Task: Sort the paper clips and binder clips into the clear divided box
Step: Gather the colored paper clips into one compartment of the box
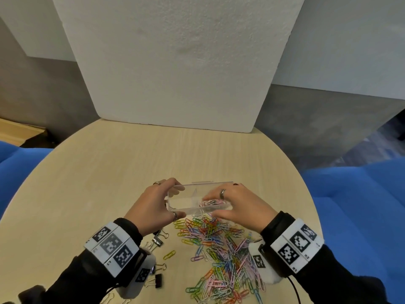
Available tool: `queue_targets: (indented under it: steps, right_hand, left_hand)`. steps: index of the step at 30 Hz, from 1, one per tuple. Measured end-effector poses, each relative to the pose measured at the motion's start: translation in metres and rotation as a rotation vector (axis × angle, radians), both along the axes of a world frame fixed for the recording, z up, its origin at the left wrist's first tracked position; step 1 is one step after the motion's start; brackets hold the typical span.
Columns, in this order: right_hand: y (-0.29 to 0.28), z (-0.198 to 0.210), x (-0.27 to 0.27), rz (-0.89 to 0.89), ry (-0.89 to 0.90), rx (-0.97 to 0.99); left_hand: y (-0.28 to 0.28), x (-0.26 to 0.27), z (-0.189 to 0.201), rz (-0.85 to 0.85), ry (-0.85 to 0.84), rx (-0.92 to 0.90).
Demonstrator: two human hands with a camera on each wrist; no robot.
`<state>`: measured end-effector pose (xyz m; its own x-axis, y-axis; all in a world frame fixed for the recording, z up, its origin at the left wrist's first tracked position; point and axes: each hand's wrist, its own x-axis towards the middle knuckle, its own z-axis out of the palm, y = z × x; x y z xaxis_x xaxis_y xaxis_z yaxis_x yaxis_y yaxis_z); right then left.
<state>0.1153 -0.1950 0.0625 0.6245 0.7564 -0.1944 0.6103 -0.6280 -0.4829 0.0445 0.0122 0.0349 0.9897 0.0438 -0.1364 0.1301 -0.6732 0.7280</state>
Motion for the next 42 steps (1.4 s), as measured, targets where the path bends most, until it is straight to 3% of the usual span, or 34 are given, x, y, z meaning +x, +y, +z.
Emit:
queue_targets:
  steps: [4,6,8,10,13,18,21,25,34,42]
  right_hand:
    - [-0.02,-0.01,0.017,-0.438,0.096,0.435]
    - [-0.029,-0.042,0.036,-0.616,0.084,0.33]
    - [-0.036,-0.083,0.052,-0.673,0.158,0.047]
    - [-0.037,-0.117,0.055,-0.672,0.268,-0.157]
    - [-0.025,-0.14,0.044,-0.595,0.305,-0.255]
    - [-0.003,-0.14,0.007,-0.277,0.236,-0.309]
    - [0.003,-0.131,-0.001,-0.281,0.103,-0.285]
    - [0.007,-0.129,-0.009,-0.264,0.134,-0.37]
    - [0.008,-0.142,-0.028,-0.328,0.256,-0.151]
    - [0.007,-0.138,-0.02,-0.411,0.212,-0.053]
  left_hand:
    - [0.017,-0.005,-0.008,0.075,0.034,-0.015]
    - [0.022,-0.006,-0.011,0.122,0.041,-0.02]
    - [0.025,-0.005,-0.014,0.159,0.039,-0.018]
    - [0.027,-0.004,-0.015,0.185,0.04,-0.021]
    - [0.03,0.0,-0.018,0.223,0.044,-0.034]
    - [0.035,0.006,-0.022,0.234,0.048,-0.021]
    - [0.037,0.007,-0.023,0.239,0.052,-0.028]
    - [0.038,0.008,-0.024,0.24,0.064,-0.02]
    - [0.042,0.003,-0.029,0.24,0.08,0.0]
    - [0.04,-0.002,-0.03,0.236,0.094,-0.022]
